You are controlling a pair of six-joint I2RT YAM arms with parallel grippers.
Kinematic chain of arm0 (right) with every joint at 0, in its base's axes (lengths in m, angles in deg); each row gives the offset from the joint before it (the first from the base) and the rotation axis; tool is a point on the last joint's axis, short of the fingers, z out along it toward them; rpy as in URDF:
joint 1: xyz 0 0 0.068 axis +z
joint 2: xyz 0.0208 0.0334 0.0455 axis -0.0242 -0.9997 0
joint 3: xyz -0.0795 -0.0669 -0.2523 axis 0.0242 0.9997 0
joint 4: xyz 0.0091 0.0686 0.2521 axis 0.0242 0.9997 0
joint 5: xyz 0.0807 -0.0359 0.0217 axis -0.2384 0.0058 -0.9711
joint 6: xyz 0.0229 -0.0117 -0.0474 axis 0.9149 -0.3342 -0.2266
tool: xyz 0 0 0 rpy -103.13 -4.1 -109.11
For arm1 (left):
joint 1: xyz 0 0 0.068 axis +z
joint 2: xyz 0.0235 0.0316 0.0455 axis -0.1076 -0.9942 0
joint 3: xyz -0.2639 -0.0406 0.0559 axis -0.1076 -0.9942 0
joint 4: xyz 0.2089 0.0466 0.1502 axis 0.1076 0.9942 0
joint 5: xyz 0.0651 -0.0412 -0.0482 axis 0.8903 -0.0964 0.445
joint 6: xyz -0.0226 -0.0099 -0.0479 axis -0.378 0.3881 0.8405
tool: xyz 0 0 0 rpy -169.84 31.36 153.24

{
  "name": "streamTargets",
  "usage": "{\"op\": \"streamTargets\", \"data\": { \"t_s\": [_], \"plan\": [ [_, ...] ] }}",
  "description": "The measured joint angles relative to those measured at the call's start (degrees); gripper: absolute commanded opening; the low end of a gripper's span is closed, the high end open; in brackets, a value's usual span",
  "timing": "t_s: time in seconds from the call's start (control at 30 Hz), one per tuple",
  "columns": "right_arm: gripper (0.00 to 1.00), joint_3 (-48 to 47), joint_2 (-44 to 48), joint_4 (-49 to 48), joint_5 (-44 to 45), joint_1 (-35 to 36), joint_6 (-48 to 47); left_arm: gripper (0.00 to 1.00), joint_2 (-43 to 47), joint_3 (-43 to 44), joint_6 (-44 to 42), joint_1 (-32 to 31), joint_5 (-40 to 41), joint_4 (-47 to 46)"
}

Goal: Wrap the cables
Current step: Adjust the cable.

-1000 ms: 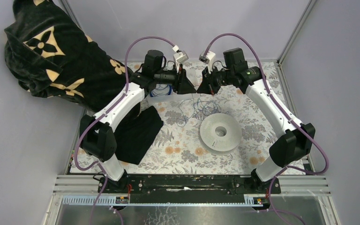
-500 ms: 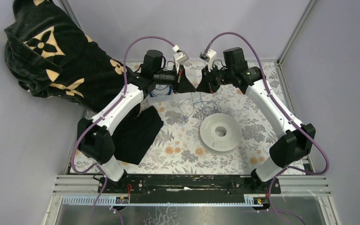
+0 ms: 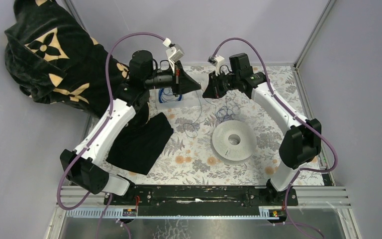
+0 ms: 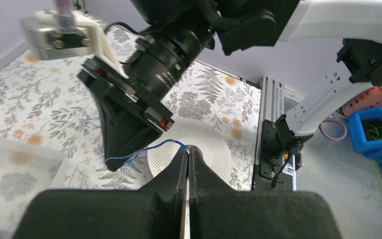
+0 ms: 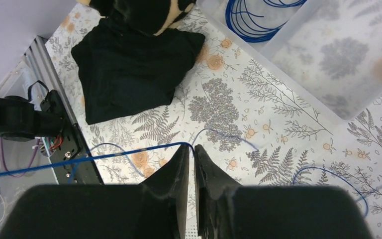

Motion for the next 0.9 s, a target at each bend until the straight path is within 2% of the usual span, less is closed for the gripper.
{"op": "streamTargets", "data": {
  "t_s": [0.3,0.37,0.5,0.6,0.73,0.9],
  "plan": [
    [0.14,4.70,0.31,-3.02,6.64,0.04,-3.48,0.00,2.29,4.00,2.80,7.17,0.44,1.36],
    [0.20,5.73,0.31,-3.39,7.04,0.04,-4.15,0.00,3.45,5.53,3.56,8.15,0.42,1.53],
    [0.42,7.45,0.31,-4.44,6.54,0.04,-5.75,0.00,5.75,7.56,4.96,8.24,-0.04,1.42],
    [0.54,8.87,0.50,-5.62,5.44,0.04,-7.13,0.00,6.64,7.91,5.55,8.28,-0.28,1.44],
    [0.61,12.37,1.64,-7.34,1.86,0.04,-8.02,0.00,6.60,7.91,6.27,8.61,-0.24,1.55],
    [0.66,16.57,2.56,-11.50,-5.75,0.26,-5.97,0.00,6.23,8.28,7.58,8.61,-0.22,1.55]
  ]
}}
